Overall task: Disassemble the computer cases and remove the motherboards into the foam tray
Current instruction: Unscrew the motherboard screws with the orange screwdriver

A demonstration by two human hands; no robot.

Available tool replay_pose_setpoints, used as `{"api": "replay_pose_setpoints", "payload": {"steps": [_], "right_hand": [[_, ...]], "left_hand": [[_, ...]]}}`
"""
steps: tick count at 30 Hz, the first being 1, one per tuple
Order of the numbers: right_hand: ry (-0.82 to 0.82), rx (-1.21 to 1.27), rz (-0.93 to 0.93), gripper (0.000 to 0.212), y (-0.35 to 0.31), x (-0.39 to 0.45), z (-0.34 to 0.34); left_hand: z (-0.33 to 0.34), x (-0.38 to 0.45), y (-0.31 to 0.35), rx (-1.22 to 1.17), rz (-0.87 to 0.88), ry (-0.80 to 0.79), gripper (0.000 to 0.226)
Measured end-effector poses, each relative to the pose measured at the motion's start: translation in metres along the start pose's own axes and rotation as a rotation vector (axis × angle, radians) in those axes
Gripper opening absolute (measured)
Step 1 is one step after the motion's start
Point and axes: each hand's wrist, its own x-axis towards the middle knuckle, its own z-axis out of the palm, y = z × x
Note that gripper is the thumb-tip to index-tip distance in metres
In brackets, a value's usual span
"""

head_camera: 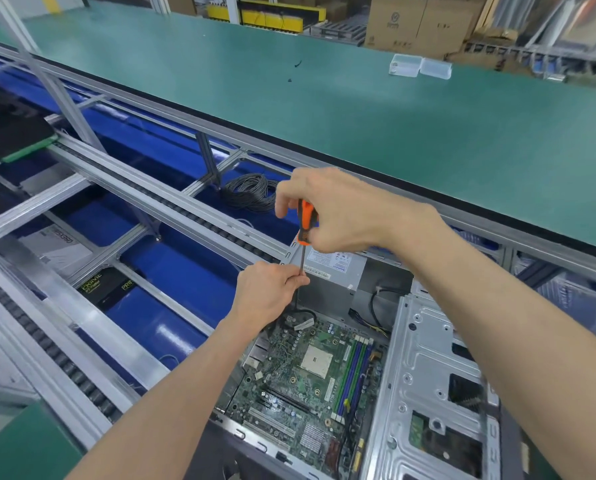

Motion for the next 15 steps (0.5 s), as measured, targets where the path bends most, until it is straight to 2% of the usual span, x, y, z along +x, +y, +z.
{"api": "replay_pose_setpoints", "payload": {"steps": [1, 3, 5, 8, 9, 11, 12, 13, 15], "right_hand": [[0.062, -0.083, 0.04, 0.018, 0.001, 0.001, 0.003], [0.146, -0.287, 0.146, 0.044, -0.006, 0.004, 0.01], [0.194, -0.36, 0.164, 0.045, -0.012, 0.006, 0.011], [0.118, -0.262, 0.07, 0.011, -0.009, 0.01, 0.011], [0.075, -0.181, 0.012, 0.014, -0.007, 0.008, 0.008], [-0.027, 0.005, -0.027, 0.038, -0.004, 0.003, 0.0], [-0.04, 0.044, -0.012, 0.04, -0.002, 0.001, -0.001], [-0.01, 0.032, 0.018, 0.036, 0.0, 0.0, 0.001], [0.107, -0.16, 0.135, 0.022, 0.002, 0.003, 0.005]], "left_hand": [[0.0, 0.0, 0.0, 0.005, -0.003, 0.002, 0.023], [0.0, 0.0, 0.0, 0.011, -0.009, 0.007, 0.023], [0.001, -0.001, 0.001, 0.005, -0.003, 0.023, 0.022], [0.002, -0.001, 0.001, 0.006, -0.003, 0.026, 0.023], [0.003, -0.001, 0.001, 0.01, -0.004, 0.025, 0.023], [0.003, 0.0, -0.001, 0.038, 0.004, 0.022, 0.025], [0.004, 0.0, -0.002, 0.059, 0.016, 0.023, 0.026], [0.004, 0.0, -0.002, 0.077, 0.029, 0.026, 0.026], [0.005, 0.001, -0.002, 0.107, 0.035, 0.026, 0.027]]}}
